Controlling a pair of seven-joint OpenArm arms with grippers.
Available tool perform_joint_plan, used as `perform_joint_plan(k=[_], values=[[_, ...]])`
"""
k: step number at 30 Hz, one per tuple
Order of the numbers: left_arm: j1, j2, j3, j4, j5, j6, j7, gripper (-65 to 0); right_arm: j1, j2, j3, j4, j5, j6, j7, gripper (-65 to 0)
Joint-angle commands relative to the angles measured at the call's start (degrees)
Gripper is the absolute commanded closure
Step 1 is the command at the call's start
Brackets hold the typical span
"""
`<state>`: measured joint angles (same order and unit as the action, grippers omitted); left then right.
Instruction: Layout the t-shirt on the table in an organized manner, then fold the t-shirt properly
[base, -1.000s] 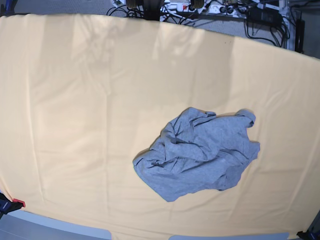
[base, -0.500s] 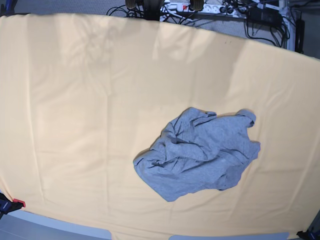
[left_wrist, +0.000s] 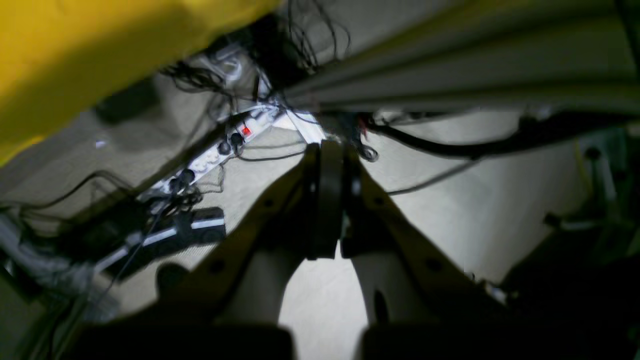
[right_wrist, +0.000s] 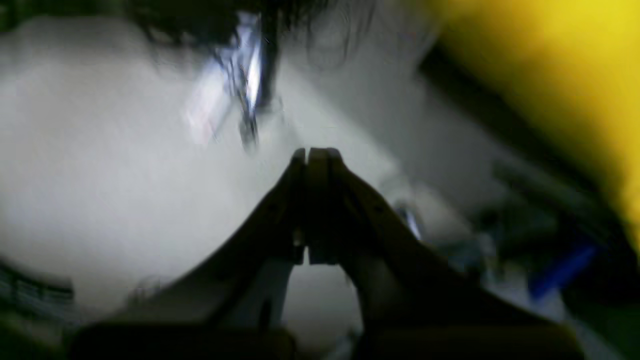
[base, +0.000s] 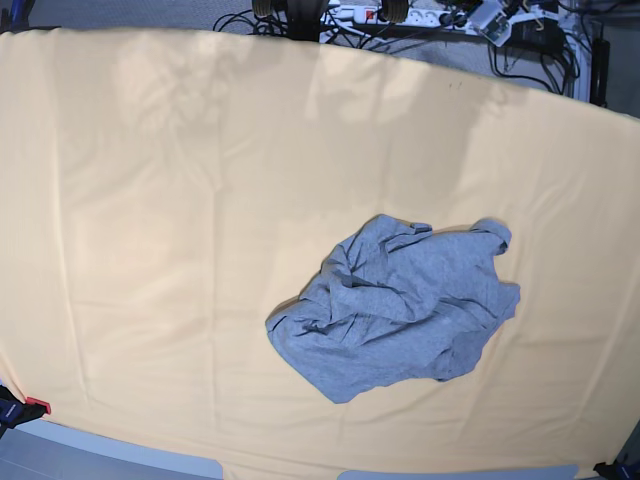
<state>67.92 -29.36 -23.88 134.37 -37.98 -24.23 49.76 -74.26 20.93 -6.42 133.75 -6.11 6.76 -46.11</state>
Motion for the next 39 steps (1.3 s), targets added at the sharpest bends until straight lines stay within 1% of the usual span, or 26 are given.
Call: perform_joint_plan(k=[1,3,7,11,14,16,18,21,24,26,27,30,33,34,35,37,38,39], values=[[0.7,-0.2,-0.8,0.6,-0.7,-0.2,-0.5,0.0,-0.7,0.2,0.5,1.2,-0.8,-0.8,1.7,0.0],[-0.2,-0.2,-1.3,0.6,-1.1,-0.2,-1.3,0.0,-0.7,0.2,1.1,1.2,-1.9,-0.9,2.2,0.0],[-4.8,-0.2,-1.3,0.6,-1.6,-0.2,-1.7,0.0,-0.3,0.2,2.1,1.2,-1.9,-0.9,3.0,0.0],[-10.7,-0.2,-1.3,0.6,-1.6,-0.1,-3.3,0.0,4.5,0.2,3.1,1.2,-2.2,-3.0,3.0,0.0],[-15.8,-0.2,-1.3,0.6,-1.6,1.9,-5.9,0.0,8.8,0.2,4.7,1.2,-4.9,-4.4,4.0,0.0],[-19.9,-0.2,-1.3,0.6,-1.6,3.1,-7.6,0.0,11.8,0.2,6.1,1.2,-5.1,-4.4,5.4,0.0],[-24.3,-0.2,-1.3,0.6,-1.6,3.3,-9.1,0.0,14.6,0.2,7.0,1.2,-4.5,-4.4,7.1,0.0],[-30.3,-0.2,-1.2,0.3,-1.6,3.2,-9.5,0.0,17.8,0.2,7.2,1.2,-4.2,-4.4,8.0,0.0],[-35.8,-0.2,-0.5,-6.3,-1.6,3.2,-9.6,0.0,19.4,0.2,7.2,1.2,-4.3,-4.4,8.2,0.0],[-40.0,-0.3,1.1,-11.9,-1.5,3.2,-10.6,0.0,19.8,0.2,7.2,1.2,-4.3,-4.4,8.8,0.0],[-42.1,-0.5,2.1,-14.9,-1.5,3.2,-10.8,0.0,19.8,0.2,7.2,1.2,-4.3,-4.3,9.7,0.0],[-48.7,-1.1,5.8,-23.6,-1.5,2.6,-10.8,0.0,19.8,0.2,7.2,1.2,-4.3,-2.5,9.9,0.0],[-55.4,-1.6,10.4,-31.3,-1.4,2.3,-11.0,0.0,19.5,0.0,7.2,1.2,-4.2,-2.3,9.7,0.0],[-57.5,-1.6,11.8,-33.5,-1.0,2.3,-11.0,-2.9,19.5,-0.2,7.2,1.2,-4.3,-2.3,9.3,0.0],[-59.6,-1.6,13.2,-35.6,0.0,2.3,-11.0,-11.2,19.5,-0.2,7.2,1.2,-4.2,-2.3,8.9,0.0],[-63.5,-1.6,15.5,-39.3,1.4,2.4,-11.0,-30.5,19.5,-0.2,7.2,1.2,-4.3,-2.3,9.0,0.0],[-65.4,-1.6,16.4,-41.0,1.6,2.4,-10.9,-37.8,19.5,-0.2,7.2,1.2,-4.2,-2.3,9.0,0.0],[-67.1,-1.6,17.2,-42.5,2.0,2.4,-10.7,-41.3,19.5,-0.2,7.2,1.2,-4.3,-2.3,9.0,0.0]])
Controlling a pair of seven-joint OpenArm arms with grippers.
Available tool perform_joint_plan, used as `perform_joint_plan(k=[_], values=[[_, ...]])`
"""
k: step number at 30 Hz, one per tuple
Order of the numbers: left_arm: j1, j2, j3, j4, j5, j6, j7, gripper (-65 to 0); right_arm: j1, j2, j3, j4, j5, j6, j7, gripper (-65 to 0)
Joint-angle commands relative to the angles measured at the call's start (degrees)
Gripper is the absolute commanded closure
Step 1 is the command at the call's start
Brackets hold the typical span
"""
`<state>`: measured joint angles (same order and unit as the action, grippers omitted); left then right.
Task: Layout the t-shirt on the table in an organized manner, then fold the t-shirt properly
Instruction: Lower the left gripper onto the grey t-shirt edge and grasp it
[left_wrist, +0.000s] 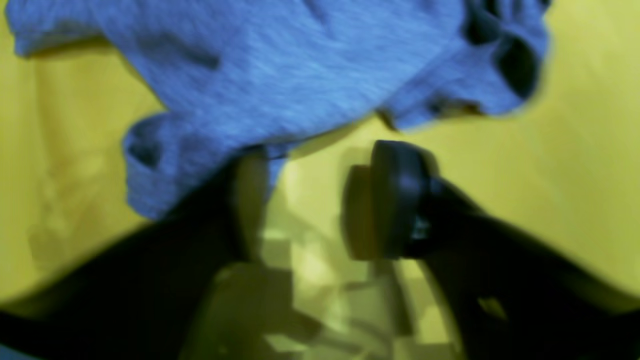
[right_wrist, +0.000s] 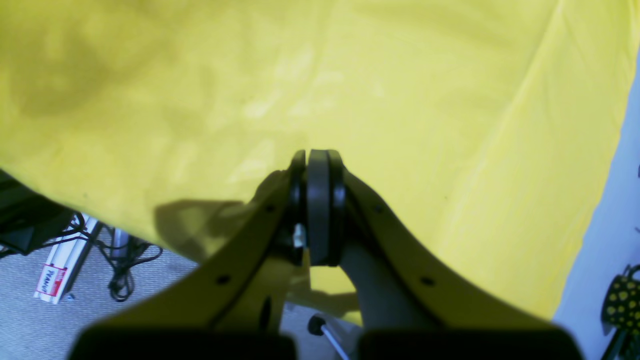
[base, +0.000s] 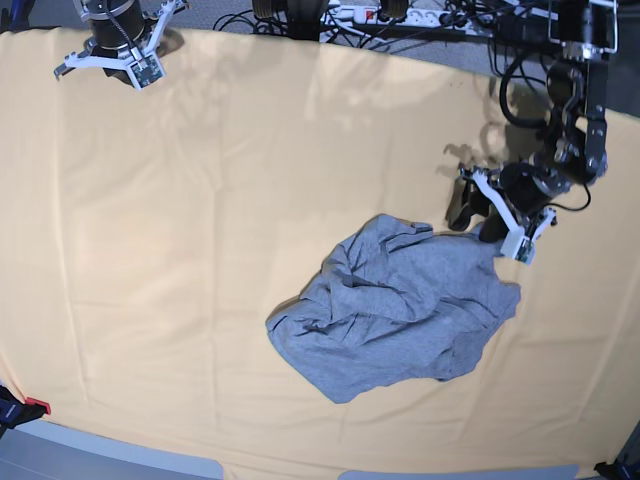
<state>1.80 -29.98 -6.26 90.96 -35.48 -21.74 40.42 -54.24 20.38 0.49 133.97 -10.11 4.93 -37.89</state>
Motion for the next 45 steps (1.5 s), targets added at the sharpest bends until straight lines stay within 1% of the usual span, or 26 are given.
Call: perform_joint_plan(k=[1,6,8,9,10,12,14,17,21,23,26,30,32,34,35,36,37,38,39,43,45], values=[[-2.6,-1.0,0.2,-0.4,0.2,-0.1,-1.4,-41.6,-0.5,0.4,0.3,1.0,-0.3,-0.5,0.7,0.0],[-9.0,-1.0,3.3,-5.0,3.9,-0.1,-1.4,-41.6,-0.5,0.2,0.3,1.0,-0.3,-0.5,0.6,0.0],[-10.9,-1.3,5.0,-6.0,4.4,-0.3,-0.6,-41.6,-0.5,0.2,0.3,1.0,-0.2,-0.5,0.8,0.0],[-11.4,-1.6,5.7,-5.9,4.4,-1.4,0.4,-41.6,-0.5,0.2,0.3,1.0,-0.3,-0.5,0.8,0.0],[-12.0,-1.8,6.1,-5.6,4.1,-3.4,1.6,-41.6,-0.5,0.2,0.3,1.0,-0.3,-0.5,0.8,0.0],[-13.0,-2.3,6.1,-4.3,1.9,-6.2,4.4,-41.6,-0.5,0.2,0.3,1.0,-0.3,-0.5,0.8,0.0],[-13.7,-3.6,6.1,-2.3,-1.4,-7.9,6.8,-41.6,-0.5,0.2,0.3,1.0,-0.2,-0.5,0.8,0.0],[-13.7,-6.0,6.1,0.7,-2.1,-9.2,7.9,-41.6,-0.5,0.2,0.3,1.0,-0.3,-0.4,0.8,0.0],[-13.7,-9.0,6.1,1.6,-2.1,-9.3,7.7,-41.6,-0.5,0.3,0.3,1.0,-0.2,-0.5,0.8,0.0],[-13.7,-9.6,6.1,1.6,-0.9,-10.1,7.6,-41.6,-0.5,0.3,0.3,1.0,-0.2,-0.5,0.8,0.0],[-13.6,-9.5,6.2,0.7,0.5,-10.6,7.1,-41.6,-0.5,0.2,0.3,1.0,-0.2,-0.5,1.3,0.0],[-12.8,-8.6,6.3,-2.4,2.0,-12.2,2.9,-41.6,-0.4,0.3,0.3,1.0,-0.2,-0.5,1.3,0.0],[-12.8,-7.8,6.3,-4.5,3.9,-12.2,1.1,-41.6,-0.3,0.3,0.3,1.0,-0.2,-0.4,1.3,0.0],[-12.8,-7.2,6.3,-6.6,4.6,-11.9,-1.0,-41.6,-0.4,0.3,0.3,1.0,-0.2,-0.4,1.3,0.0],[-12.8,-6.9,6.3,-7.3,5.1,-11.6,-2.0,-40.4,-0.3,0.3,0.3,1.0,-0.2,-0.5,1.3,0.0],[-12.8,-6.6,6.3,-7.7,5.5,-11.2,-2.3,-34.5,-0.3,0.3,0.3,1.0,-0.2,-0.5,1.3,0.0],[-12.8,-6.4,6.3,-7.8,6.1,-11.1,-2.2,-24.0,-0.3,0.3,0.3,1.0,-0.2,-0.5,1.3,0.0],[-12.8,-6.3,6.3,-7.8,6.6,-11.1,-1.8,-11.2,-0.3,0.3,0.3,1.0,-0.2,-0.4,1.3,0.0],[-13.0,-6.3,6.3,-7.8,6.5,-11.1,-1.0,0.0,-0.3,0.3,0.3,1.0,-0.2,-0.4,1.5,0.0],[-13.3,-7.0,6.3,-6.1,5.8,-11.1,0.8,0.0,-0.2,0.3,0.3,1.0,-0.2,-0.4,2.5,0.0],[-13.3,-8.0,6.3,-4.1,3.3,-11.1,3.0,0.0,-0.2,0.3,0.3,1.0,1.0,-0.4,3.2,0.0]])
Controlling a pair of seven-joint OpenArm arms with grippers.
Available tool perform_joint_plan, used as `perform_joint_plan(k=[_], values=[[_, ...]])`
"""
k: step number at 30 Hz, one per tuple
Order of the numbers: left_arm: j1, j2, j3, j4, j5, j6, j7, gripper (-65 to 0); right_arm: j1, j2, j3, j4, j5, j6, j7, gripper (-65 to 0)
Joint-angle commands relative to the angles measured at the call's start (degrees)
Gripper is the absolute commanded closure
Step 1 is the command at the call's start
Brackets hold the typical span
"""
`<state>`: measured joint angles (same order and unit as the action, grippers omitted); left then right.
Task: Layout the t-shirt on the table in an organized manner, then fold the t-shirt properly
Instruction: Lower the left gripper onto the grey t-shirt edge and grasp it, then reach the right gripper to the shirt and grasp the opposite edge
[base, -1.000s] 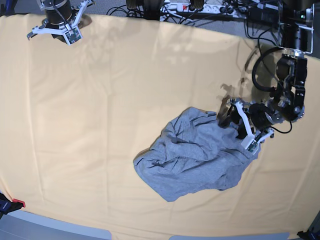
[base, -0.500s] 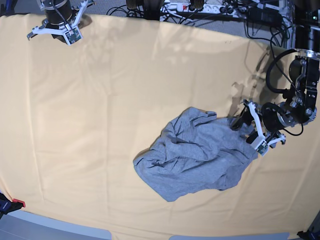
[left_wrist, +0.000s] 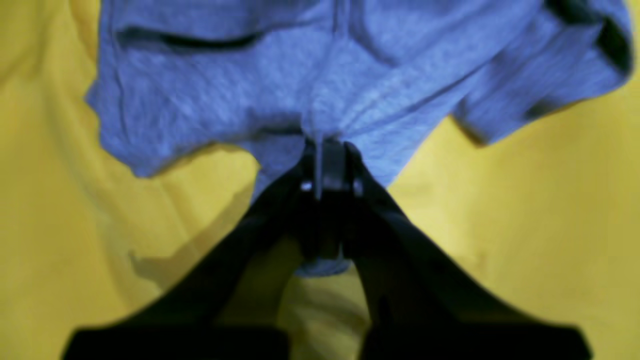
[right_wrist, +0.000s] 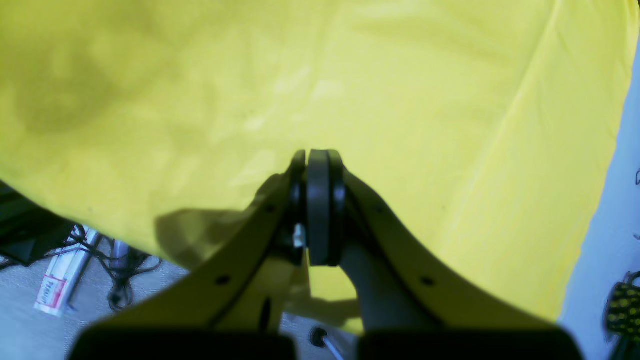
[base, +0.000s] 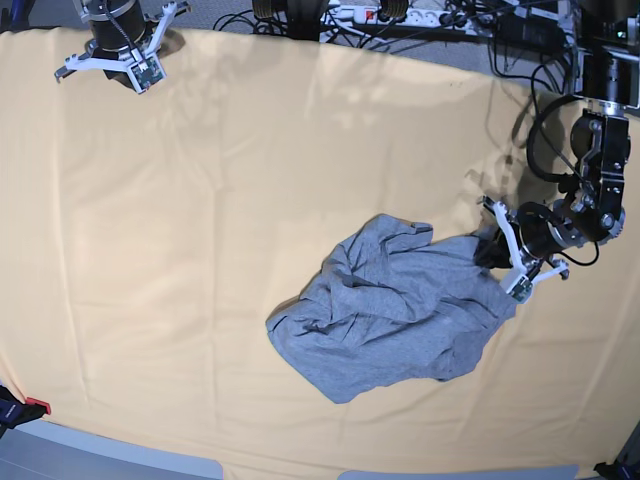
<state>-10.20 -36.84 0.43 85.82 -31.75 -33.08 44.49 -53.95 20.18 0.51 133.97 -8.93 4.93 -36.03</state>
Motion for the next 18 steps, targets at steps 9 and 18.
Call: perform_joint_plan(k=[9,18], values=[[-1.1,-12.3,-0.5,12.6,-6.3,-5.1,7.0,0.0,5.1,0.5,0.2,1.0,11.8,15.2,8.0,0.0],[-1.1,-23.2,-0.5,13.3,-6.5,-5.1,7.1,0.0,15.8,0.5,0.2,1.0,22.6,21.7,9.5,-0.2]])
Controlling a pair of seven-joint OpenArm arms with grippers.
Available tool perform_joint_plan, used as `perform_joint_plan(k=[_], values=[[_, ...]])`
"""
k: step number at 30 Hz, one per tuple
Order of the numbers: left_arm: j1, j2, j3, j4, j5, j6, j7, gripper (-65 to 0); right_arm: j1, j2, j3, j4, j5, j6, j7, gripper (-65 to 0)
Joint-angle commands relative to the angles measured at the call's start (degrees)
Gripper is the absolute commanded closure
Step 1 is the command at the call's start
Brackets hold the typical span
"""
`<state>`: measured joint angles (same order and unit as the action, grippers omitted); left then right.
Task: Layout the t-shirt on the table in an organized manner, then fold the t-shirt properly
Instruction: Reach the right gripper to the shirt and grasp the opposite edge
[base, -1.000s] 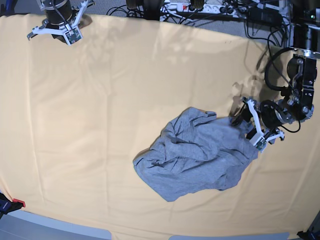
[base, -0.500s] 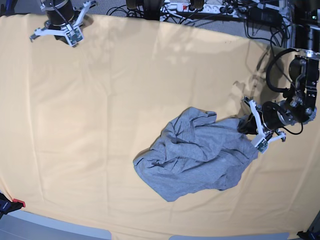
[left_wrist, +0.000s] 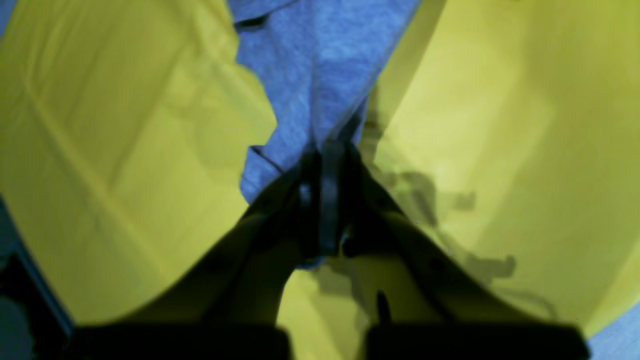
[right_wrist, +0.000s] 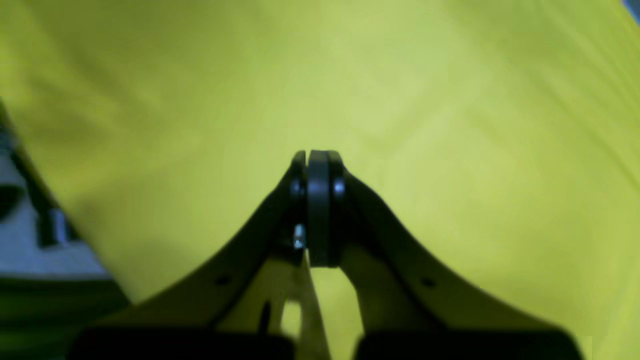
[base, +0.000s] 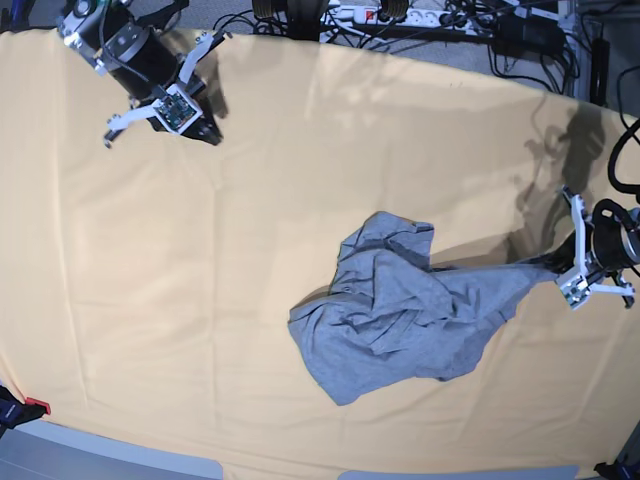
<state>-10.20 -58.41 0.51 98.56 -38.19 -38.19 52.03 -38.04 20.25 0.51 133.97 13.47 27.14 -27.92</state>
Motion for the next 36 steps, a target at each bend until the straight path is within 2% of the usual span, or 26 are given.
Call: perform_joint_plan(k=[1,4,6,11,14,18,21,23,25,29,32,36], values=[[-1.1,-2.6,-0.6,0.6,0.2,0.0,-0.5,0.0,1.1,0.4,0.2,1.0,1.9,0.7,1.9,-4.5],[-1.1,-5.5,-0.6,0.5,2.4,1.0,-0.8,0.0,5.4,0.4,-1.3,-2.9,5.1,2.4,1.8,-17.6],[-1.1,-6.9,-0.6,0.5,3.6,3.1,-2.0,0.0,9.1,0.4,-3.7,-5.9,7.3,2.8,1.8,-22.6],[-1.1,-7.5,-0.6,0.2,7.7,6.5,-3.0,0.0,18.9,-0.5,-14.9,-14.9,8.8,2.2,1.4,-25.8],[-1.1,-7.5,-0.6,-1.7,10.0,7.9,-4.2,0.0,24.4,-2.8,-21.1,-20.9,6.6,1.5,0.9,-26.3],[-1.1,-7.4,-0.6,-5.6,10.6,8.5,-5.7,0.0,30.6,-7.3,-25.6,-26.8,3.6,-1.3,0.7,-33.5],[-1.1,-7.3,-0.6,-8.0,10.5,8.5,-5.7,0.0,33.6,-11.7,-26.7,-30.0,3.6,-2.1,0.7,-33.9],[-1.1,-7.3,-0.6,-9.0,10.4,9.7,-5.7,0.0,35.3,-14.4,-26.8,-32.5,3.5,-3.0,0.7,-33.9],[-1.1,-7.3,-0.6,-9.4,10.3,10.9,-5.7,0.0,37.1,-17.1,-26.8,-36.0,2.6,-4.7,0.6,-33.9],[-1.1,-7.3,-0.6,-9.4,9.2,11.0,-5.8,0.0,40.8,-21.8,-26.8,-44.2,1.1,-7.4,0.0,-33.9],[-1.1,-7.3,-0.6,-9.4,8.3,11.0,-5.7,0.0,42.8,-24.0,-26.8,-48.4,0.0,-8.9,-0.5,-33.9],[-1.1,-7.3,-0.6,-9.4,8.4,11.0,-5.7,0.0,43.7,-24.8,-26.8,-49.9,-5.8,-13.8,-2.6,-33.9]])
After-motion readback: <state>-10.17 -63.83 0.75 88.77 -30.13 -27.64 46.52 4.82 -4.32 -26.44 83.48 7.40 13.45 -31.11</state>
